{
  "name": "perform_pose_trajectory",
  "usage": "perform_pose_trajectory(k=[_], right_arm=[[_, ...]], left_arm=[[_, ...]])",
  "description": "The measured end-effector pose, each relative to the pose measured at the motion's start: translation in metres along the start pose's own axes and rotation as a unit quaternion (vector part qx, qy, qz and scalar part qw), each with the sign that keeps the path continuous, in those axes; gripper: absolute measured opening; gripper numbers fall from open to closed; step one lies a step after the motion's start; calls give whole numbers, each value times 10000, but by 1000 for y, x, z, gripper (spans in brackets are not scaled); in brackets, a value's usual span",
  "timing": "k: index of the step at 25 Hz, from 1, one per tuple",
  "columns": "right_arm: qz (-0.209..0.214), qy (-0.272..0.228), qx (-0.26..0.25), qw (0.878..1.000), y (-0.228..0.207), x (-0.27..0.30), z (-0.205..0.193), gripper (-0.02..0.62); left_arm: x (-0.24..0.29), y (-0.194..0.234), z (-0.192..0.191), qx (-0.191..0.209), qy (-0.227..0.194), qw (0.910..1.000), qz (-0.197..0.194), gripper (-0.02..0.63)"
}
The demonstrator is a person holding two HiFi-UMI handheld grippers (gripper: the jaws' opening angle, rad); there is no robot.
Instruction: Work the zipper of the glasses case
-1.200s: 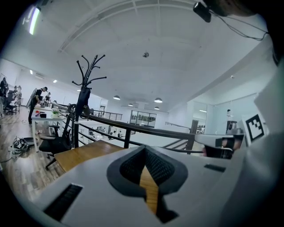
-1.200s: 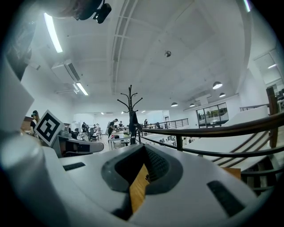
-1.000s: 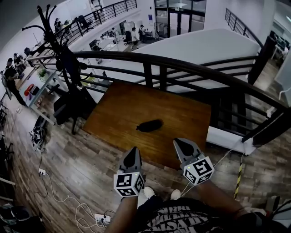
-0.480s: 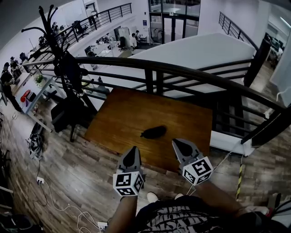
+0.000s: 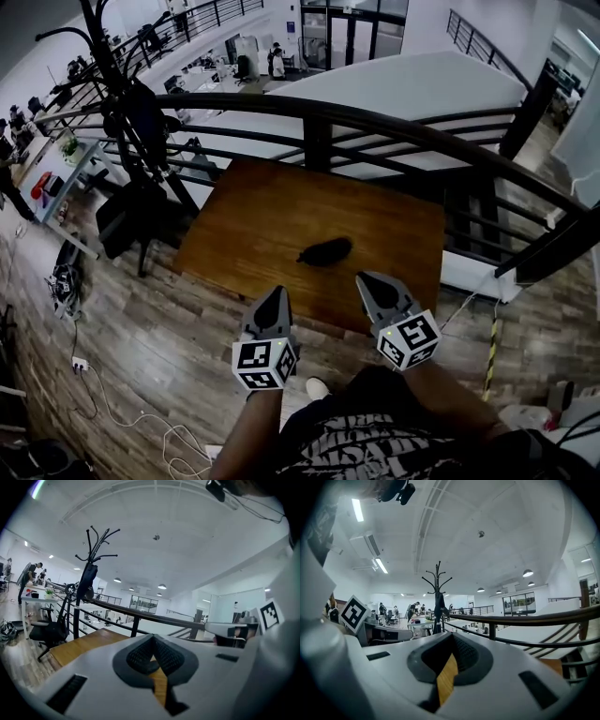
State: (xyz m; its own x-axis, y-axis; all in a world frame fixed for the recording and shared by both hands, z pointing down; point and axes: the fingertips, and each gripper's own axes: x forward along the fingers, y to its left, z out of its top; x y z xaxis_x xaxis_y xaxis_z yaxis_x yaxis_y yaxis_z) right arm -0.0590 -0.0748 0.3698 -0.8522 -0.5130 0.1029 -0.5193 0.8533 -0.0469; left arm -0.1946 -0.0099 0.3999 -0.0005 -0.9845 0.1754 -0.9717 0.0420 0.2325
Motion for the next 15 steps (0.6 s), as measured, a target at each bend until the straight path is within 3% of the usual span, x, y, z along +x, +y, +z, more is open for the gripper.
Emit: perform_pose_trajectory(k=[15], right_arm=[[-247, 376, 232, 9987, -33, 22, -31, -8]], left_arm=[[50, 6, -24, -148, 364, 9990, -221, 0]])
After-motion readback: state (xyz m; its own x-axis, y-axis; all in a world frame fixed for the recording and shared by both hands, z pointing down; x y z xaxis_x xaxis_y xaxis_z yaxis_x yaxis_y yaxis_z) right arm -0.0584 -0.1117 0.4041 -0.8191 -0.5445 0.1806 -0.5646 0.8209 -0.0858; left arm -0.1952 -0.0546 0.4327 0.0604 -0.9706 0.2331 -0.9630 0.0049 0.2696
